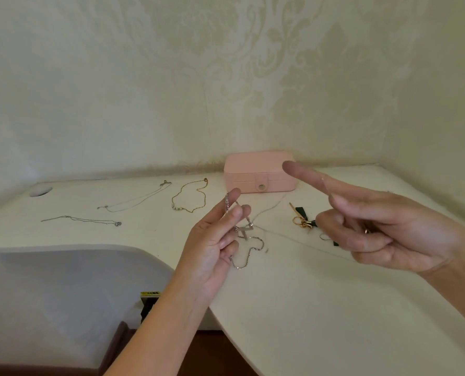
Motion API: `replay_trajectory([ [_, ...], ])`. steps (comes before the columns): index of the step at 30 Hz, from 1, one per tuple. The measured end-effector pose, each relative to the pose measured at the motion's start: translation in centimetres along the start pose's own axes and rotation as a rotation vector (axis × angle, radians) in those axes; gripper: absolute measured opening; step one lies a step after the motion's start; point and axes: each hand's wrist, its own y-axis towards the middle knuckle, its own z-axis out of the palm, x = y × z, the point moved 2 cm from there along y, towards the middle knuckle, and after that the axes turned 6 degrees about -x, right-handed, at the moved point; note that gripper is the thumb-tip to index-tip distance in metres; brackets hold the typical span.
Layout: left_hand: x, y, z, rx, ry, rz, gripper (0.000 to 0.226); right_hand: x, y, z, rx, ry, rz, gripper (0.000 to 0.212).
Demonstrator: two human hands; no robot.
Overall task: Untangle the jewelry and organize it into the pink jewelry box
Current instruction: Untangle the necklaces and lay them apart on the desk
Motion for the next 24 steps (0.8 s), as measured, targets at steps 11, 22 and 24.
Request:
replay_trajectory([
  [11, 0.1, 0.7, -1.0, -0.096, -0.142, 0.079, 0.019, 0.6, 0.1, -2.2, 0.213, 0.405, -0.051, 0.048],
  [22, 0.2, 1.0, -0.6, 0.117, 0.062, 0.085, 0.052, 1.0, -0.9, -2.9, -0.263, 0.024, -0.048, 0.055],
  [24, 0.3, 1.0, -0.7, 0.133, 0.245, 0.118, 0.056, 1.1, -0.9, -2.9, -0.261, 0.021, -0.052, 0.057],
])
